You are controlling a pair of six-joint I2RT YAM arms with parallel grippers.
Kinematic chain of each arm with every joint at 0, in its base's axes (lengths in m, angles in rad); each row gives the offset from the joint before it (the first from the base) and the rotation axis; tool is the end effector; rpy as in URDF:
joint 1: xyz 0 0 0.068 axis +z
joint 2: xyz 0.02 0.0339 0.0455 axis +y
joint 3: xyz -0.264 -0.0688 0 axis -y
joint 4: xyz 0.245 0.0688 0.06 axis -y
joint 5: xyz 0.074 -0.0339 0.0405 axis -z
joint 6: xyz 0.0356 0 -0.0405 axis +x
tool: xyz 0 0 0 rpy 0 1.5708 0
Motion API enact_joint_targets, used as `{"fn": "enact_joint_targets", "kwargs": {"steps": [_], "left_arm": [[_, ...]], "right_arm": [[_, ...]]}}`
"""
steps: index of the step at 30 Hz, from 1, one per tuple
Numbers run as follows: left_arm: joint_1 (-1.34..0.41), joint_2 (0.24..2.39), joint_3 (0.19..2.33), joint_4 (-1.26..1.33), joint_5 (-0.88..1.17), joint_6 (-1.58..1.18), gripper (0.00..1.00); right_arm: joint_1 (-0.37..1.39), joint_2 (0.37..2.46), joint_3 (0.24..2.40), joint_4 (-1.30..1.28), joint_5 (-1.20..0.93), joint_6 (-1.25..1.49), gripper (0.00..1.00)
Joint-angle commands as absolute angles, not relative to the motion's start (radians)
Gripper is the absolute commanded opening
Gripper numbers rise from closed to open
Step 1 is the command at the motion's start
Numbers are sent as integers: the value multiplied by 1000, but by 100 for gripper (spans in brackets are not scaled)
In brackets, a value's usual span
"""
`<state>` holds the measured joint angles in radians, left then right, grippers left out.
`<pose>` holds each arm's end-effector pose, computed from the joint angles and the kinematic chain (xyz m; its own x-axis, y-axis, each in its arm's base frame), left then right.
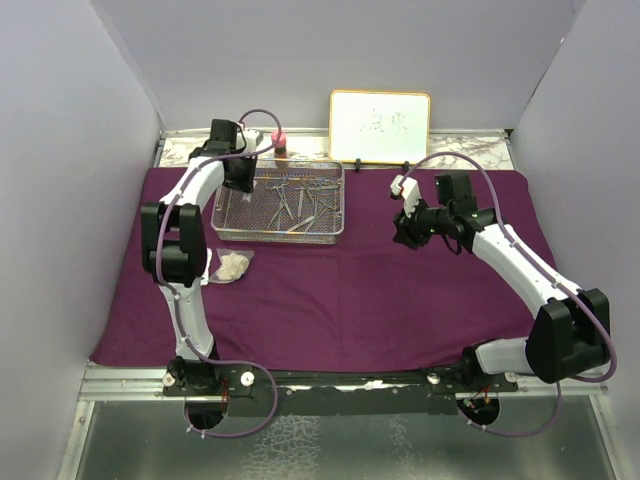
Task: Open and lay out the surgical kit
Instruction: Pick up the medical item from the container, then place the medical item in the surgical kit.
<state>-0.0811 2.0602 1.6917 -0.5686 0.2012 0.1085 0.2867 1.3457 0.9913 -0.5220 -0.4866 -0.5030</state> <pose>0.4567 -0.0443 0.2265 -0.7771 0.1696 -0.6061 0.2831 0.9543 -0.0960 0.2631 0.0949 0.2610 -0.3869 -0.5583 -0.7339 -0.8258 0.5639 0.0064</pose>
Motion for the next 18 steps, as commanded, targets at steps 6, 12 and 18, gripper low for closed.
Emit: {"fn": "enact_joint_targets", "kwargs": {"steps": [6, 12, 18], "left_arm": [[-103, 1772, 1435, -587, 252, 93, 7], [-145, 1580, 1230, -592, 278, 104, 8], [-234, 1412, 1066, -578, 255, 71, 9]], "right_arm": [[282, 1337, 982, -519, -466, -518, 39], [282, 1340, 980, -515, -460, -517, 39], [282, 1339, 973, -507, -442, -519, 39]]}}
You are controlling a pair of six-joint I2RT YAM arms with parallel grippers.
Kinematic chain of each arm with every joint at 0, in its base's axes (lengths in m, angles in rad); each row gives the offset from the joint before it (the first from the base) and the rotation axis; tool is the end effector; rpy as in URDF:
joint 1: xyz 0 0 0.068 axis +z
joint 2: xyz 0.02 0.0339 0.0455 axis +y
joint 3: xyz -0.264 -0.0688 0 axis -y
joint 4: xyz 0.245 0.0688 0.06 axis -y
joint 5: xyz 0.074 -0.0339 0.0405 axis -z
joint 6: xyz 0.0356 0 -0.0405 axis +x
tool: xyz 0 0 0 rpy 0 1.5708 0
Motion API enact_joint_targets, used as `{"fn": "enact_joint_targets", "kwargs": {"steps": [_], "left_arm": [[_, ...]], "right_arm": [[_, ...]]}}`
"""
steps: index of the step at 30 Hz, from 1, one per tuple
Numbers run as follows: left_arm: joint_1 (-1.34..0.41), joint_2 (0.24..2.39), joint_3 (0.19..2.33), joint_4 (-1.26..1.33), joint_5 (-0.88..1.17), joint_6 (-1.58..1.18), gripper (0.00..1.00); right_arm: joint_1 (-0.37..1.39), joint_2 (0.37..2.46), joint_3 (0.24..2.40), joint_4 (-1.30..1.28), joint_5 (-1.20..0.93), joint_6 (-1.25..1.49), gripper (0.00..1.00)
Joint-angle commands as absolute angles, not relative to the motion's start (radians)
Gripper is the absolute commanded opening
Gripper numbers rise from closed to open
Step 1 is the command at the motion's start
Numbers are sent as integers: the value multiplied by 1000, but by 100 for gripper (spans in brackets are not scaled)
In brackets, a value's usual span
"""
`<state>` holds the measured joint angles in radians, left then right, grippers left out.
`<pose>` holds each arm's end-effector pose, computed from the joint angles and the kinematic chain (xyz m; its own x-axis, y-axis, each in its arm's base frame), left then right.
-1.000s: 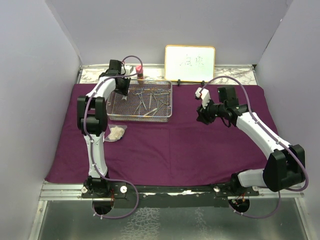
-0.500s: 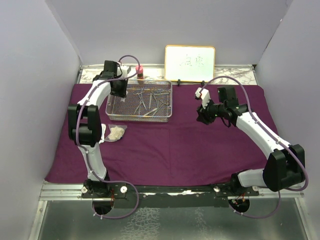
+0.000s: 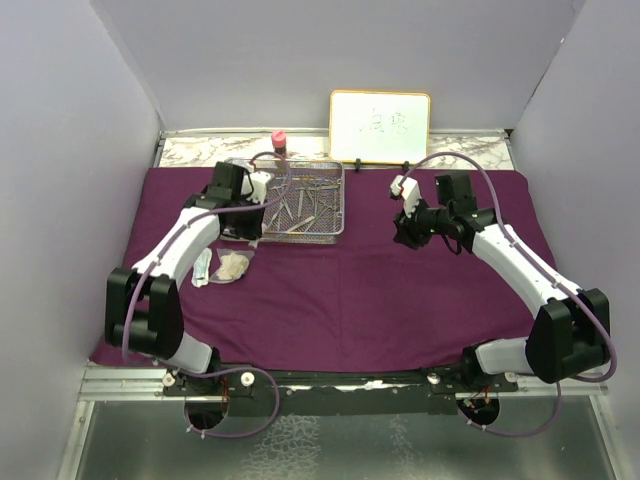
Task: Open and lay out the surgical kit
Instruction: Place the medical item in the surgical kit.
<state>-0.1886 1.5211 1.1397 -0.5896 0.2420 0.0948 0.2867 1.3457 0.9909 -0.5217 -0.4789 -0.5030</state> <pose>0.3107 -0.0680 0.2521 -0.7774 0.2419 -0.5807 0.3902 0.9095 -0.1435 0.2632 0.0947 0.2608 -0.3885 -0.5606 -0.7313 -0.8230 0.5680 0.0018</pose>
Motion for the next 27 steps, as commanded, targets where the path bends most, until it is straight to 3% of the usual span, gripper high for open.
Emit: {"fn": "enact_joint_targets", "kwargs": {"steps": [1, 12, 27], "left_arm": [[-242, 1391, 1046, -576, 256, 65, 9], [-260, 1338, 864, -471, 329, -35, 13], [-261, 1558, 885, -432, 277, -84, 16]], "right_arm": [[281, 1338, 972, -506, -435, -520, 39], [282, 1299, 978, -512, -434, -519, 39], [282, 1279, 983, -518, -476, -514, 39]]}}
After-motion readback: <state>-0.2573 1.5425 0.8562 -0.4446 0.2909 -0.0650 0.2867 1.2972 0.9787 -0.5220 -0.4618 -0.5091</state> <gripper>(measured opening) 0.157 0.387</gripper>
